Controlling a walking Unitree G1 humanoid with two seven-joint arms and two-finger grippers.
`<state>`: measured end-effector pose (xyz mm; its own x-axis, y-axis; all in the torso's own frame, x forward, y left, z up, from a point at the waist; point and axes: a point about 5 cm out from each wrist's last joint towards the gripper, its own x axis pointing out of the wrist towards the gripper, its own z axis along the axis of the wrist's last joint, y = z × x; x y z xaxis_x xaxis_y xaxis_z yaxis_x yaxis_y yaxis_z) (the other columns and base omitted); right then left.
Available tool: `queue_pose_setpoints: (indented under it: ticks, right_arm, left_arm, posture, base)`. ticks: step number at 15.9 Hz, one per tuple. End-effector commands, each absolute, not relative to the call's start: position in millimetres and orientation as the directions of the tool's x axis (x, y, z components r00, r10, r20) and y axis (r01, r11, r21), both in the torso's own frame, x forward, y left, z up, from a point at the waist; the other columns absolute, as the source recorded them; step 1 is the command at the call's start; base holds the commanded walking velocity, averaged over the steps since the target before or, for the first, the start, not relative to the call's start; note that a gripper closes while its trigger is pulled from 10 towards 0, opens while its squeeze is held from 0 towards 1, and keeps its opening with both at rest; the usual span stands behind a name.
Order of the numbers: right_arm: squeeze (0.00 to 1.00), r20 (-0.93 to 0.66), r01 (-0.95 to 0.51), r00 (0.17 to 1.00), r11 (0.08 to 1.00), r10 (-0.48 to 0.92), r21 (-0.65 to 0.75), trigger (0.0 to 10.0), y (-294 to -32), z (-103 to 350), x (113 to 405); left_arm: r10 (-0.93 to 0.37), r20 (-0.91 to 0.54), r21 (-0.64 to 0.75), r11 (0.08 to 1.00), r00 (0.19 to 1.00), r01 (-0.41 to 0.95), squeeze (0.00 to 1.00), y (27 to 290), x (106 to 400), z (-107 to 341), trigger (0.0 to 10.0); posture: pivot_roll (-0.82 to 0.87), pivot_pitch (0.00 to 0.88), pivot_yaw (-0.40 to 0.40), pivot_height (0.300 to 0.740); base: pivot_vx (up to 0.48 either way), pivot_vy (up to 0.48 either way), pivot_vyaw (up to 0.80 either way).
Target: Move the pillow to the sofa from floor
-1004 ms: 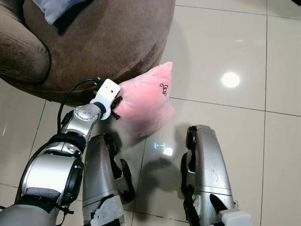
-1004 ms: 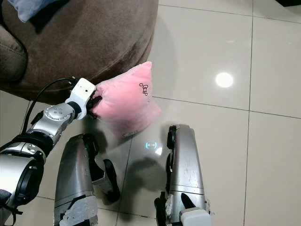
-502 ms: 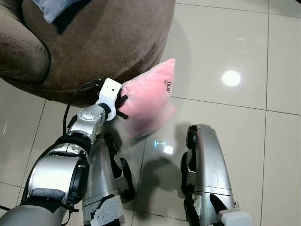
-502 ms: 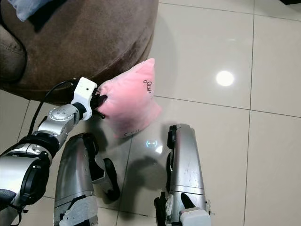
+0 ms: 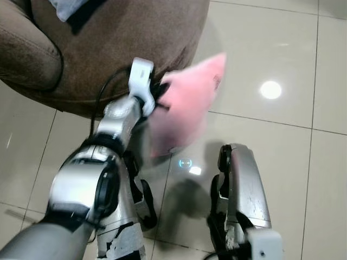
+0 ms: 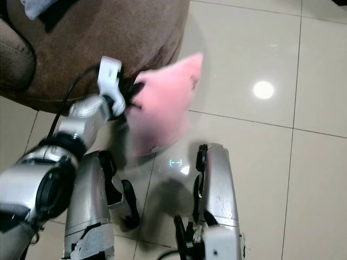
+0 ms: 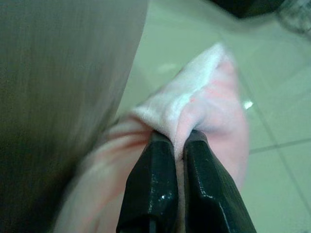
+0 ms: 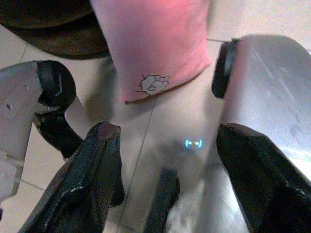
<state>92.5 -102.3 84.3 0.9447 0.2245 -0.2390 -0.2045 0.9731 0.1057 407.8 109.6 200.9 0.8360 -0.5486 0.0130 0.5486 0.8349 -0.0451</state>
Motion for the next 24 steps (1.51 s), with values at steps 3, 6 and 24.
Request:
queue_pose_setpoints:
  ticks: [3,6,24]
  right_arm:
    - [0.0,-0.316,-0.196,0.923,0.975,0.219,0.104,10.0,-105.7,59.7,103.1]
    - [0.0,-0.294,-0.204,0.932,0.977,0.211,0.057,10.0,-112.4,49.4,134.1]
    - [0.0,-0.126,-0.335,0.934,0.942,0.335,0.019,10.0,-115.9,46.9,248.0]
  left_arm:
    - [-0.543,0.136,-0.032,0.833,0.828,0.552,0.0,105.3,415.2,243.7,0.0]
    - [-0.477,0.179,0.042,0.877,0.86,0.478,0.0,123.0,420.1,269.9,0.0]
    - [-0.332,0.022,0.075,0.941,0.943,0.329,0.0,220.2,378.2,186.1,0.0]
  posture:
    - [-0.11,0.373,0.131,0.517]
    - [-0.08,0.254,0.123,0.517]
    - [0.16,0.0,0.032,0.532]
  base:
    - [0.0,0.0,0.0]
    - [0.0,0.0,0.0]
    - [0.0,0.078,0.0]
